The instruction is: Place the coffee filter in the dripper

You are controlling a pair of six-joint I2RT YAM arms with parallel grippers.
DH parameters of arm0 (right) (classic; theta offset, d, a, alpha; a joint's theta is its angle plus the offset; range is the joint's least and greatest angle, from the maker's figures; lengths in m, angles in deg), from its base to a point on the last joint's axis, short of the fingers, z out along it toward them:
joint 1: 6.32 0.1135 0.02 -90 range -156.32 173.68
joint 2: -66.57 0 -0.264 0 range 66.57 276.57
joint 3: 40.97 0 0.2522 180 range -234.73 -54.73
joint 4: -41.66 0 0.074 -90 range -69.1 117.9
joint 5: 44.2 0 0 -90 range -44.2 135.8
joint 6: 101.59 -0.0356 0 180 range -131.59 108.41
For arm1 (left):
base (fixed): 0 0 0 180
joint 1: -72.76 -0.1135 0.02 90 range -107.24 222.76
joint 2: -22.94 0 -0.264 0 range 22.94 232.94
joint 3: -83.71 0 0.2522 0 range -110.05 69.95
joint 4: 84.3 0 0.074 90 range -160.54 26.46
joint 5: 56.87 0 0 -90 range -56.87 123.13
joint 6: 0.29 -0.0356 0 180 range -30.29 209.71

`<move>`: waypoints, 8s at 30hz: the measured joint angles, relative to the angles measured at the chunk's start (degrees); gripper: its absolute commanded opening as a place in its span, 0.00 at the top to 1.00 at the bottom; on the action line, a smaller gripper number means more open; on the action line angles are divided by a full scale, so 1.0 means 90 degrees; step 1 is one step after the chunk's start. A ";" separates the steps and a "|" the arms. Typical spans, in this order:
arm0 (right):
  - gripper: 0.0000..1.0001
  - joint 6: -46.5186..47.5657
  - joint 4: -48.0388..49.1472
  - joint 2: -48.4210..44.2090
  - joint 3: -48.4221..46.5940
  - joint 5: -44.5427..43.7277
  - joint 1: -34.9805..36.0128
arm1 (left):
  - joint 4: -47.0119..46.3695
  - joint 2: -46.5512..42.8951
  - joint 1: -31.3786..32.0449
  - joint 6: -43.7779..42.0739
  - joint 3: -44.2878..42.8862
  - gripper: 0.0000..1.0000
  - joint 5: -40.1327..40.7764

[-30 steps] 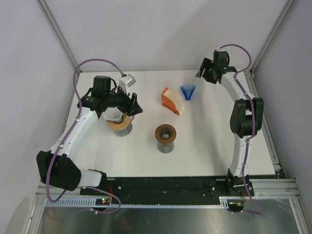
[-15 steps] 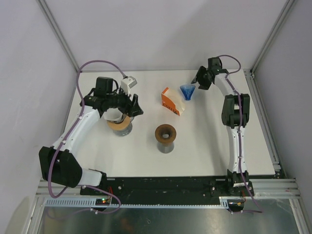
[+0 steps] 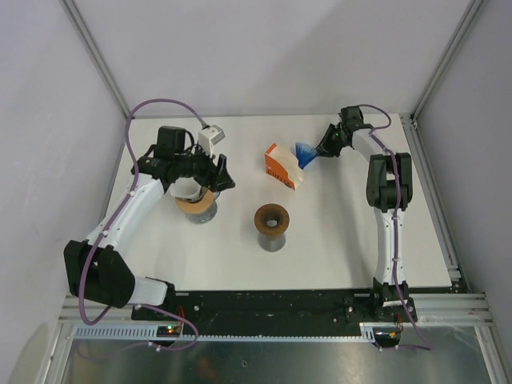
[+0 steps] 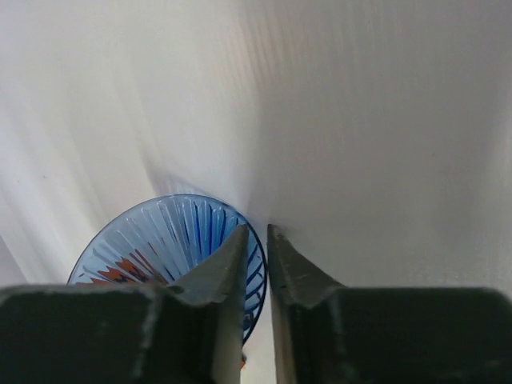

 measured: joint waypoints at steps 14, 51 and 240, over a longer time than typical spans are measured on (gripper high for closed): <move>1.00 -0.0228 0.0903 -0.0940 0.1734 0.0466 -0.0141 | 0.0000 -0.0049 -0.0002 -0.0002 0.0000 0.23 0.0073; 0.25 0.3089 0.2572 -0.0998 0.1185 0.1224 0.0401 | 0.0000 -0.0051 -0.0005 -0.0002 0.0000 0.23 0.0238; 1.00 0.2021 0.0301 -0.6747 0.5537 -0.1149 0.3954 | -0.0423 0.0036 0.2106 0.0845 0.0403 1.00 0.0274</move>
